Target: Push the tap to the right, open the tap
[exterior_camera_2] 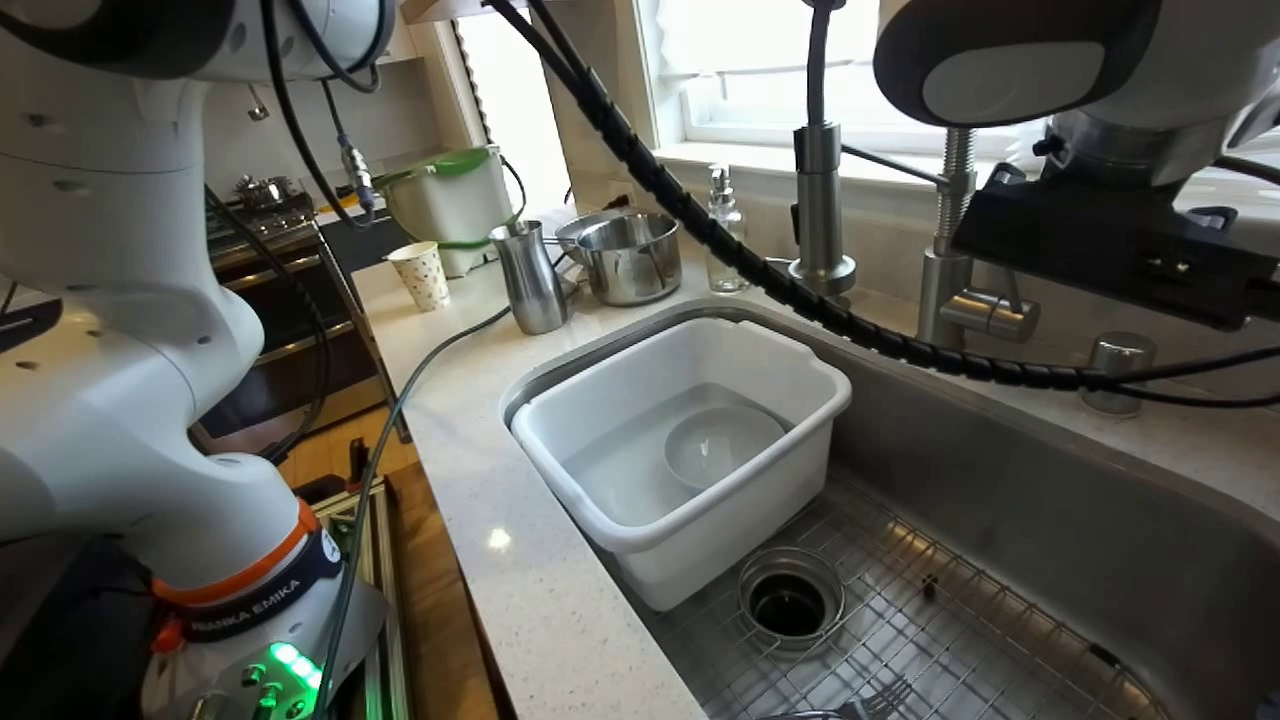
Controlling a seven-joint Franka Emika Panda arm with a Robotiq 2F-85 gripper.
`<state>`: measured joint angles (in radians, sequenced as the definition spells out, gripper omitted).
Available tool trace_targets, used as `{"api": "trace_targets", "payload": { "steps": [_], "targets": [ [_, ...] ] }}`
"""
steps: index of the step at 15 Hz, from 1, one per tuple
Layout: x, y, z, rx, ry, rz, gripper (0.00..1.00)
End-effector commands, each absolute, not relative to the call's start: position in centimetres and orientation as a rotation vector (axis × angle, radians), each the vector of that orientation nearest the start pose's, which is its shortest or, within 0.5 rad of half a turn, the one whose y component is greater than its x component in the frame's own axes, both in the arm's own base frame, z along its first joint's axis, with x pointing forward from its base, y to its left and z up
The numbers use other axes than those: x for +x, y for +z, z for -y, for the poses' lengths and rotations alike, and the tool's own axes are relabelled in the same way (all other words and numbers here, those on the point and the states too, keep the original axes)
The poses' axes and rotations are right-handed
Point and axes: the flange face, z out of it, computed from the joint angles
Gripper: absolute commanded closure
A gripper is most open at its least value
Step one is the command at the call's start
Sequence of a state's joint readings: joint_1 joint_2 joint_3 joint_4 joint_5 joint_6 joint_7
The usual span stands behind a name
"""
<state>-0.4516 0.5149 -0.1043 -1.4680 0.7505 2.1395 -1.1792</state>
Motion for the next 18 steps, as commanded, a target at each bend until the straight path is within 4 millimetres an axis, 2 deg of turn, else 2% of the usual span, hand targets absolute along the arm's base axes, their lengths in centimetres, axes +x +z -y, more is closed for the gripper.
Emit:
{"api": "trace_targets", "payload": {
  "steps": [1,18],
  "targets": [
    [63.65,39.35,34.1,-2.712,-0.82,0.353,0.0],
    [63.24,38.59,34.54,-2.688,-0.726,0.195,0.0]
  ]
}}
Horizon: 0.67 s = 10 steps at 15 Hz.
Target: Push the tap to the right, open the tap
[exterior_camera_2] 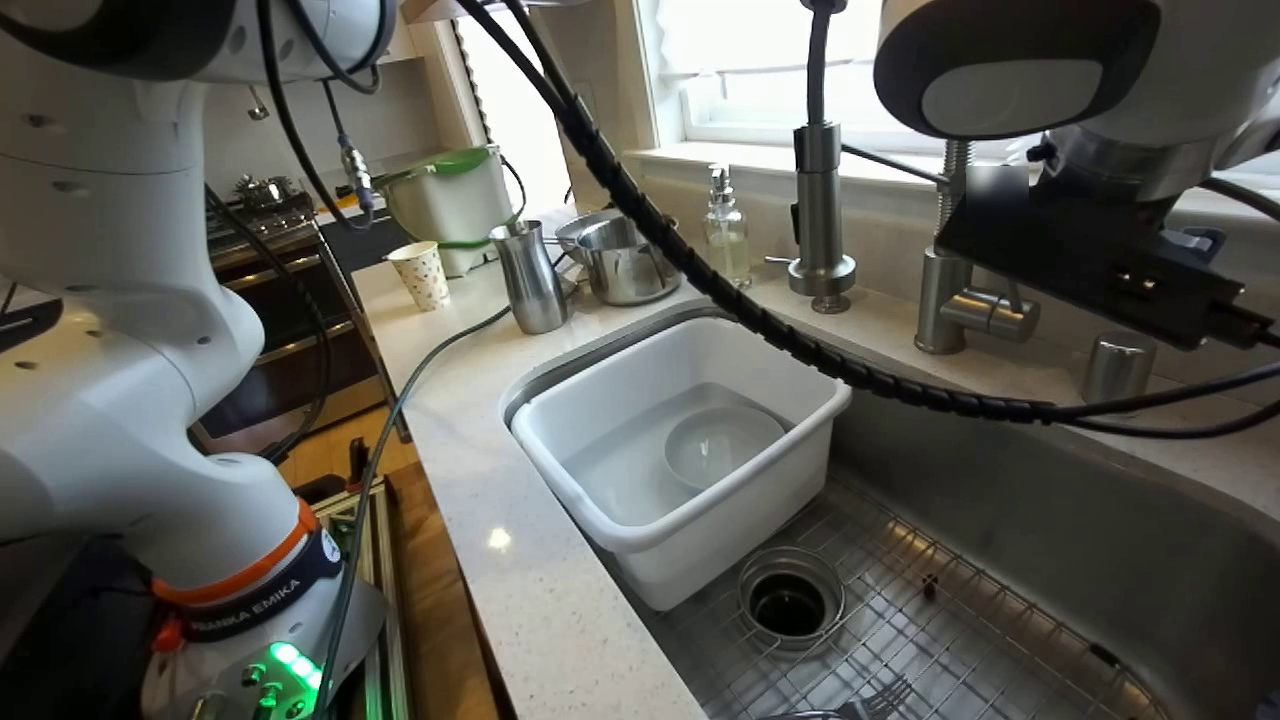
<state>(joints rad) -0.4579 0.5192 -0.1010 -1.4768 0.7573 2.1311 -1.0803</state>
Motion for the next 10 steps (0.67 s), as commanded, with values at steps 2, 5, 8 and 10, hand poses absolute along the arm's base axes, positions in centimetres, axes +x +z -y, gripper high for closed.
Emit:
{"api": "trace_targets", "payload": {
  "steps": [2,5,8,10],
  "targets": [
    [63.24,38.63,34.5,-2.681,-0.721,0.192,0.0],
    [63.14,38.77,34.49,-2.661,-0.707,0.201,0.0],
    [63.16,38.31,34.36,-2.659,-0.698,0.209,0.0],
    [63.3,37.86,34.26,-2.672,-0.705,0.208,0.0]
  ]
}}
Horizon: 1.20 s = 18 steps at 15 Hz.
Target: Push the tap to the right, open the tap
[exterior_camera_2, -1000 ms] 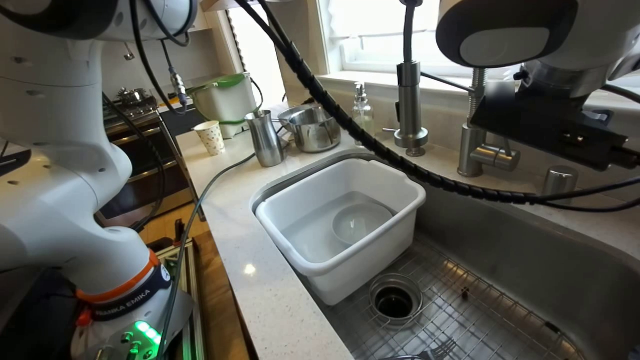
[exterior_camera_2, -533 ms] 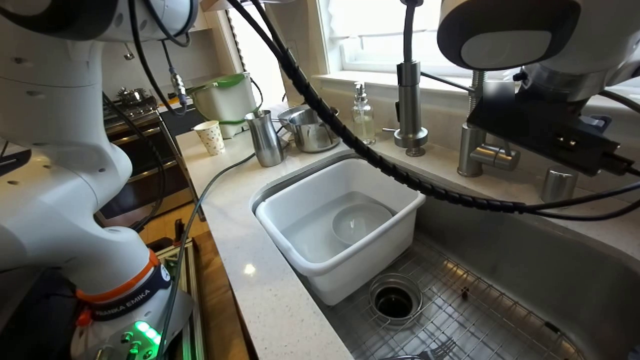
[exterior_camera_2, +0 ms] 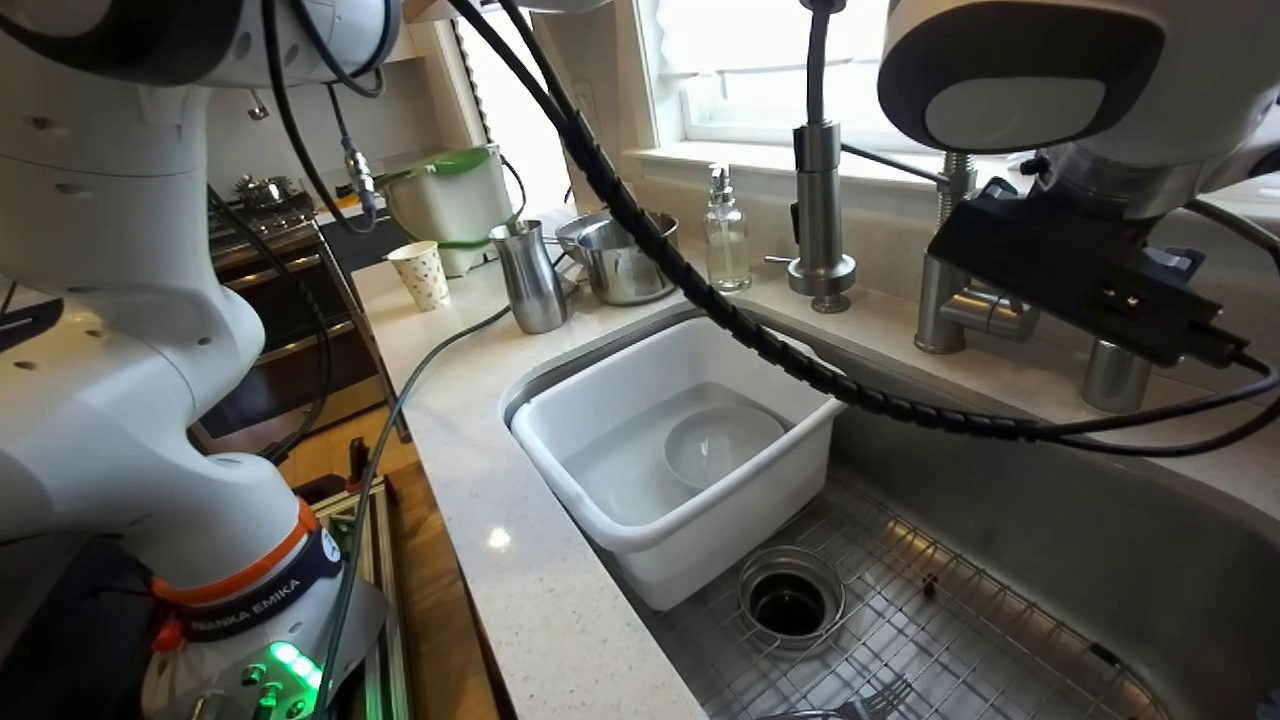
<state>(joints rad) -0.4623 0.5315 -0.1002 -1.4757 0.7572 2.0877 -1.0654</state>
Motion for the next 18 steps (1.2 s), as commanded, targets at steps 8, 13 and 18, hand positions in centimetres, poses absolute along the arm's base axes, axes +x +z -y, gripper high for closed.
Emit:
{"api": "trace_targets", "payload": {
  "steps": [8,13,18],
  "targets": [
    [63.9,38.2,35.0,-2.742,-0.776,0.221,0.0],
    [63.7,38.1,36.1,-2.776,-0.821,0.198,0.0],
    [62.8,39.7,36.0,-2.783,-0.777,0.212,0.0]
  ]
}}
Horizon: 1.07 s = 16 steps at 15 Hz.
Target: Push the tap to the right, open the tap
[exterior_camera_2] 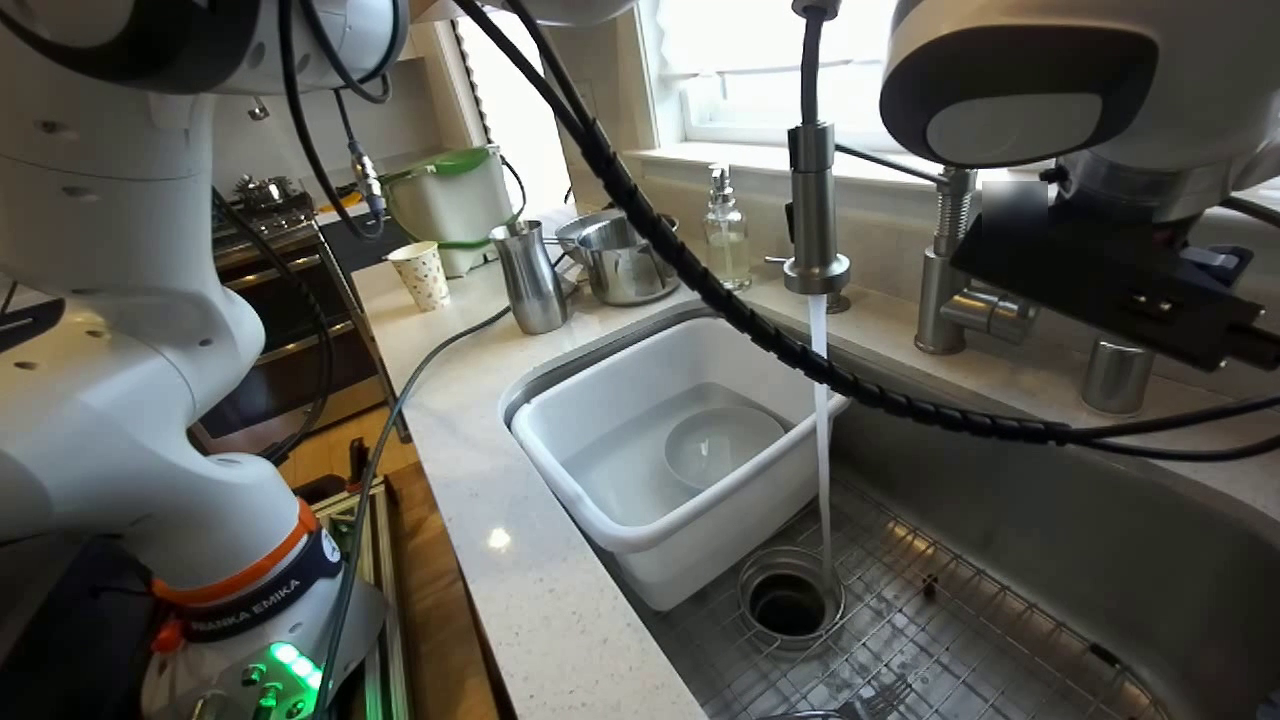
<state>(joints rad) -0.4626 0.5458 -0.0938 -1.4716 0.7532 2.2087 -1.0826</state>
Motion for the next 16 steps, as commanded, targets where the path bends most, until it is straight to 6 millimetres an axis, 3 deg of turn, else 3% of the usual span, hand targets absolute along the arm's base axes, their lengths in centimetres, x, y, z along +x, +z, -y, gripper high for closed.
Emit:
{"api": "trace_targets", "payload": {
  "steps": [1,5,9,16],
  "targets": [
    [62.3,40.3,36.2,-2.796,-0.762,0.225,0.0],
    [60.0,43.4,36.9,-2.856,-0.711,0.277,0.0],
    [56.0,47.6,38.0,-2.878,-0.624,0.29,0.0],
    [48.2,54.3,36.5,-2.855,-0.516,0.297,0.0]
  ]
}}
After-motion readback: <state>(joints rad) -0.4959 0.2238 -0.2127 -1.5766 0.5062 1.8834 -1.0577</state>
